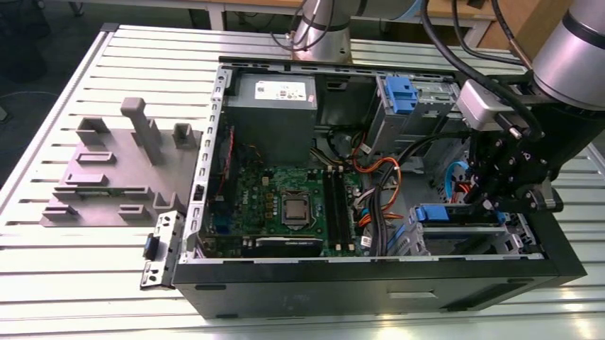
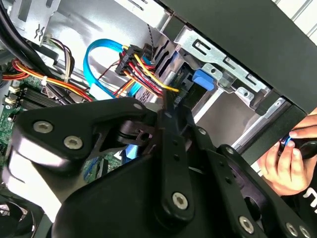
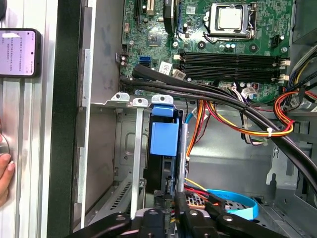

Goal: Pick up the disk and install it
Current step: 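Insert the first disk wire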

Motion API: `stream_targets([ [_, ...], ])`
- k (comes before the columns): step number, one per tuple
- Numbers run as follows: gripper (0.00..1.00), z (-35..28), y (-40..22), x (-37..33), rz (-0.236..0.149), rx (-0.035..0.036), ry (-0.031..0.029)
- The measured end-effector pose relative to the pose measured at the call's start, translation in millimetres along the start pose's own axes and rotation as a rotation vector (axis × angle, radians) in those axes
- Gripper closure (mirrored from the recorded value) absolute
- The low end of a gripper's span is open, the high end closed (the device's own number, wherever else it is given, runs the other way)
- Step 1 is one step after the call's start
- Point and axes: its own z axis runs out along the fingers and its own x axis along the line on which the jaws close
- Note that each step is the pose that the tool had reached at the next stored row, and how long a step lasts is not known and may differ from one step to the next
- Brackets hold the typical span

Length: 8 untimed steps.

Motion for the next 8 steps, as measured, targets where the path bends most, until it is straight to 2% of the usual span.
stream_targets([
  [1, 0.76, -0.1, 0.0, 0.0, 0.0, 0.0, 0.0002],
  [4, 0.76, -1.2, 0.0, 0.2, 0.0, 0.0, 0.0],
  [8, 0.76, -6.3, -0.1, 0.6, 0.0, -0.0006, -0.0043],
])
